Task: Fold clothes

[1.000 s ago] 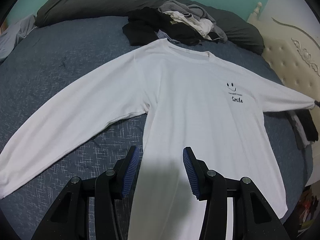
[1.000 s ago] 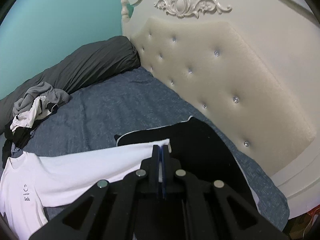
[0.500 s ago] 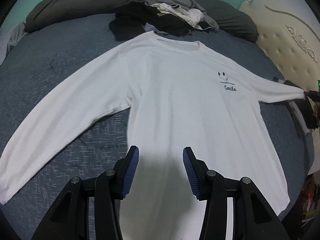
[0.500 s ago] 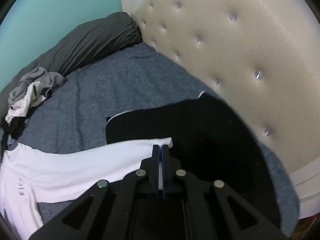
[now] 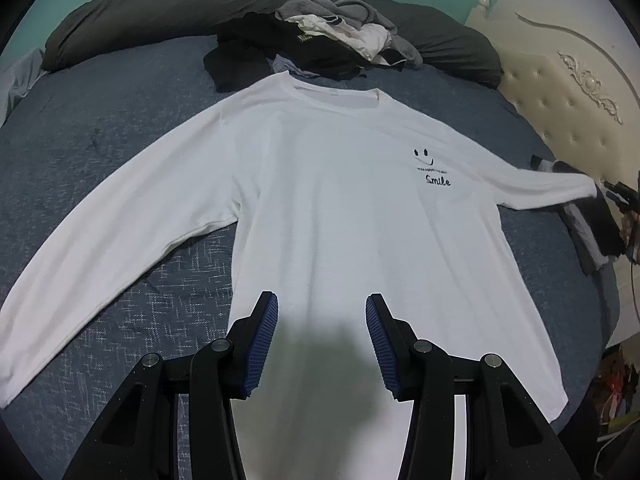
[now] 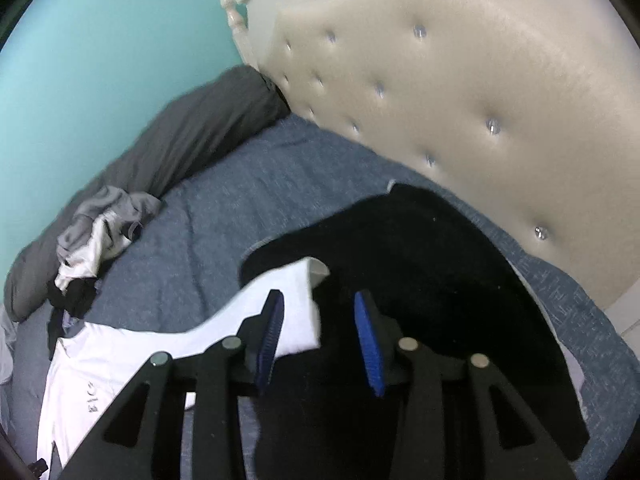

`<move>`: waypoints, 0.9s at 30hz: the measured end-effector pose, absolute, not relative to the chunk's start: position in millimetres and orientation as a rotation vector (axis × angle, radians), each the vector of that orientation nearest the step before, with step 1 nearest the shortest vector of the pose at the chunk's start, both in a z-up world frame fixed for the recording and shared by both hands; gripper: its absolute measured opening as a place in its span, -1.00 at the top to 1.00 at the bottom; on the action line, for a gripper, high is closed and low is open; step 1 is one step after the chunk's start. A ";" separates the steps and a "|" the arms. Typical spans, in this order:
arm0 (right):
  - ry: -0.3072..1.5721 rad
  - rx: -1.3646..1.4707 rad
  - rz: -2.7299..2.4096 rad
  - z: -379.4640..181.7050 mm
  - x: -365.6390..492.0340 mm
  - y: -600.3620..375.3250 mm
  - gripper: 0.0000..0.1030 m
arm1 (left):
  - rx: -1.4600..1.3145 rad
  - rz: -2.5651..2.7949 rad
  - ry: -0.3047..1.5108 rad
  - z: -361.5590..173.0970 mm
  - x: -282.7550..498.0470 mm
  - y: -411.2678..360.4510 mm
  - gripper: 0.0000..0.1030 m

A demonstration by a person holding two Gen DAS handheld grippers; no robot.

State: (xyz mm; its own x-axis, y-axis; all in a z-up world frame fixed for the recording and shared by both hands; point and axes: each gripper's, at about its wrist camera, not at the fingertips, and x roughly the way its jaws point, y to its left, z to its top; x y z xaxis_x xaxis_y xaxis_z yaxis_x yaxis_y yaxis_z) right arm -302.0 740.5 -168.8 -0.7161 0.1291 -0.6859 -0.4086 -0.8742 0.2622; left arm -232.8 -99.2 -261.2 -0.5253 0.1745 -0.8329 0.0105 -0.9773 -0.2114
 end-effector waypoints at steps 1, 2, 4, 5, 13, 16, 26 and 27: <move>0.569 -0.981 2.609 -163.7 -295.6 730.8 0.28 | -1.475 2.651 -0.294 -259.1 -230.7 -100.1 0.03; 0.560 -0.975 2.629 -159.2 -288.3 719.2 0.28 | -1.470 2.653 -0.297 -257.0 -228.6 -101.1 0.03; 0.561 -1.000 2.678 -154.9 -272.8 693.1 0.28 | -1.466 2.653 -0.316 -253.7 -223.0 -103.6 0.03; 0.566 -1.026 2.699 -155.3 -265.1 679.9 0.28 | -1.464 2.651 -0.324 -252.4 -219.9 -104.8 0.03; 0.688 -1.379 2.808 -200.0 -227.7 575.4 0.28 | -1.504 2.623 -0.399 -248.3 -183.0 -120.7 0.03; 0.669 -1.539 2.832 -226.2 -224.3 527.8 0.28 | -1.533 2.627 -0.428 -253.3 -165.5 -132.4 0.03; 0.587 -1.898 2.803 -294.0 -231.0 400.3 0.28 | -1.560 2.630 -0.457 -257.4 -123.7 -149.6 0.03; 0.568 -1.913 2.791 -297.2 -232.3 395.0 0.28 | -1.560 2.631 -0.455 -257.3 -121.5 -150.7 0.03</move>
State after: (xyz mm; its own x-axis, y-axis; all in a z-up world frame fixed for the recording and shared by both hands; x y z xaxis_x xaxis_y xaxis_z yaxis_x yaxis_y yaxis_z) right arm -232.3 395.0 -297.2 -0.3495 -0.4131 -0.8410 0.0514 -0.9046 0.4230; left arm -121.5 -150.7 -257.3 -0.4903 0.1901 -0.8506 0.1064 -0.9556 -0.2749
